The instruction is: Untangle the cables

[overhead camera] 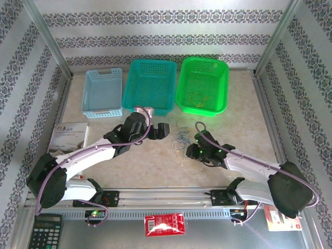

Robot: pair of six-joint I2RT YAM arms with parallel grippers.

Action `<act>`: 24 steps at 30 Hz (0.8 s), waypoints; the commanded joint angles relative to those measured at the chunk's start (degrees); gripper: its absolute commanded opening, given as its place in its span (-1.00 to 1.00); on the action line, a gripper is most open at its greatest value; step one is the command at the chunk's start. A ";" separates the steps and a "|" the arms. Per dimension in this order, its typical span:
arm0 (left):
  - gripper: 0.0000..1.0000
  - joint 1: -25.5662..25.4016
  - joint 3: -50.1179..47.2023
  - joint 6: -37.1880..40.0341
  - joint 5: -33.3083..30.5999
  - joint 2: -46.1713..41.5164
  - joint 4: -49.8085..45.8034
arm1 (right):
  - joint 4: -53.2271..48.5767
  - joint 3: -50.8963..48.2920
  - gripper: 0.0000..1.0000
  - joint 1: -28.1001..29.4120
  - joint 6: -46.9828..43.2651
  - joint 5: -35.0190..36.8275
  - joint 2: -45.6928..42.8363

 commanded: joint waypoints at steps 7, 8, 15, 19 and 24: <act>1.00 1.17 1.69 -0.88 1.55 1.58 3.53 | 4.21 0.58 -0.41 0.81 0.19 -1.32 4.86; 1.00 1.26 1.67 -0.82 1.56 1.47 3.54 | 4.49 0.55 -0.43 0.89 0.20 -1.28 5.16; 1.00 1.59 1.57 -0.72 1.67 1.63 4.00 | 5.45 0.83 -0.72 0.94 0.44 -1.69 6.08; 1.00 1.73 1.60 -0.46 2.01 1.65 3.99 | 4.94 0.87 -1.00 0.83 0.70 -1.24 3.76; 1.00 2.06 1.22 0.53 2.84 1.52 4.56 | 1.27 3.38 -1.00 -0.48 -0.77 -0.63 -0.41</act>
